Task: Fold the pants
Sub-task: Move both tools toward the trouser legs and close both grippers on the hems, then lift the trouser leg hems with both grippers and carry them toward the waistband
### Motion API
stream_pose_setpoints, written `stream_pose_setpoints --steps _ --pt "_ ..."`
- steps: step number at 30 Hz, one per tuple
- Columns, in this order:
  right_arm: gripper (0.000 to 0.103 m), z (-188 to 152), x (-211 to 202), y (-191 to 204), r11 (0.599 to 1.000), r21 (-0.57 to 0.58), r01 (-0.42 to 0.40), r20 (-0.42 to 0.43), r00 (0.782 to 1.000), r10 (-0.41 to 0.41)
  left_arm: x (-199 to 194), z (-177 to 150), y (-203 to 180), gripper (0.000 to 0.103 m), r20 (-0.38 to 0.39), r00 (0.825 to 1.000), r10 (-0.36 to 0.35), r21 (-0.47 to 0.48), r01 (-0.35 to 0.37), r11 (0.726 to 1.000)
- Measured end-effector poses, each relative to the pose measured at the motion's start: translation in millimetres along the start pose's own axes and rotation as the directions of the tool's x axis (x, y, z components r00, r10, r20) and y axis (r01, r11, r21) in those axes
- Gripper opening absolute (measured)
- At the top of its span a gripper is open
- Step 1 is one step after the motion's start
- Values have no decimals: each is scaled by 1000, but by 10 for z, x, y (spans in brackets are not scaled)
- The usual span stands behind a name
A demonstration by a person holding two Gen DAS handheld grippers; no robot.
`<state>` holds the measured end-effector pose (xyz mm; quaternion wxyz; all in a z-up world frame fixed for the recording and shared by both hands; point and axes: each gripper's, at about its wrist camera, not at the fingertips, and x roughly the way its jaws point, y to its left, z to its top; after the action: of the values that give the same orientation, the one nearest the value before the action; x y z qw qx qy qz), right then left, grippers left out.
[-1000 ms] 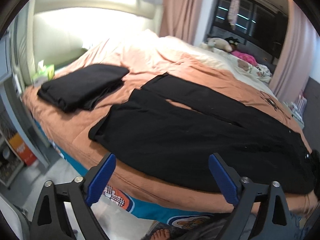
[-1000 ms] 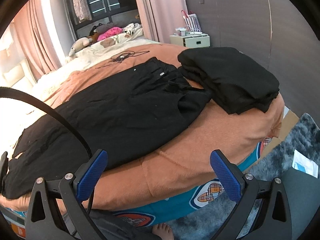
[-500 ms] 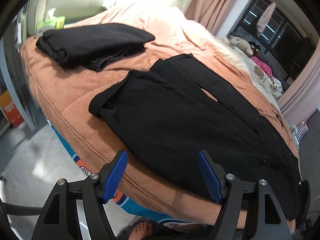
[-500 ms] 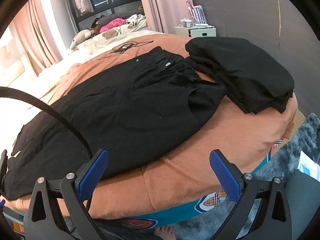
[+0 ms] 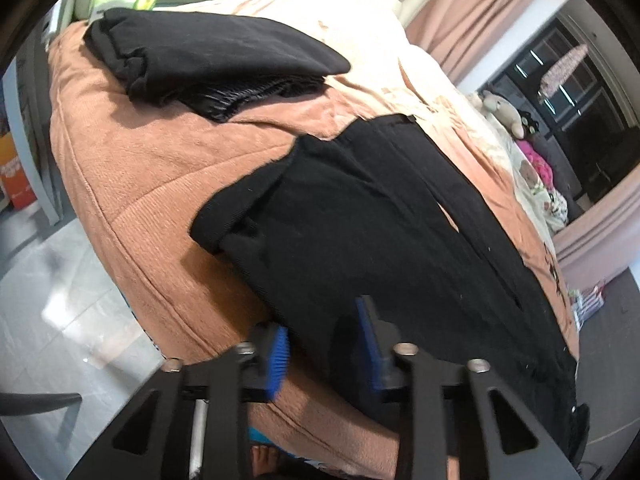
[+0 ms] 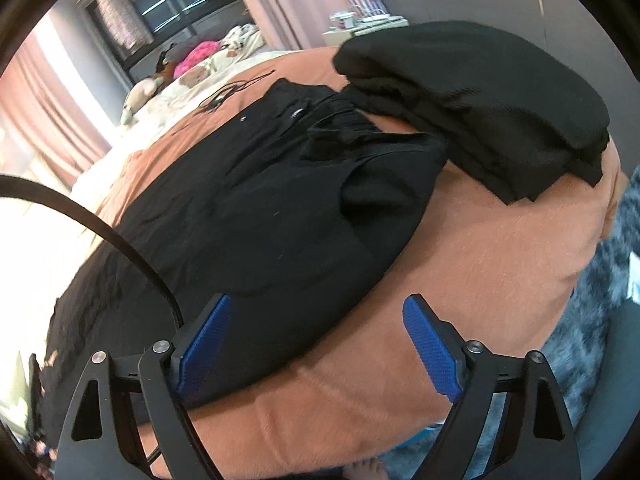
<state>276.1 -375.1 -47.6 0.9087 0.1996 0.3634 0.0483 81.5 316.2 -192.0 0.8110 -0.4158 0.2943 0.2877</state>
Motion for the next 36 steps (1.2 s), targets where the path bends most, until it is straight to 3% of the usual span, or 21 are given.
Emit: stream_pose_setpoints --steps 1,3,11,14,16,19,27,36 --pt "84 6 2 -26 1000 12 0 3 1000 0 -16 14 17 10 -3 1000 9 -11 -9 1000" --pt "83 46 23 -70 1000 31 -4 12 1000 4 -75 31 30 7 4 1000 6 -24 -6 1000" --pt "74 159 223 -277 997 74 -33 -13 999 34 -330 79 -116 2 69 997 -18 -16 19 1000" --pt "55 211 260 -399 992 103 -79 -13 997 81 -403 104 -179 2 85 996 -13 14 12 1000" --pt "20 249 260 -418 980 128 -153 -31 987 158 -459 104 -213 2 97 995 -17 36 14 999" --pt "0 308 45 -408 988 92 -123 9 992 123 -539 151 -248 2 107 993 -49 36 46 998" --pt "0 394 -528 -493 970 91 -224 94 972 215 -817 270 -505 2 162 984 -72 74 61 995" --pt "0 490 -638 -730 939 98 -330 148 938 314 -1009 306 -587 2 191 981 -39 74 26 997"
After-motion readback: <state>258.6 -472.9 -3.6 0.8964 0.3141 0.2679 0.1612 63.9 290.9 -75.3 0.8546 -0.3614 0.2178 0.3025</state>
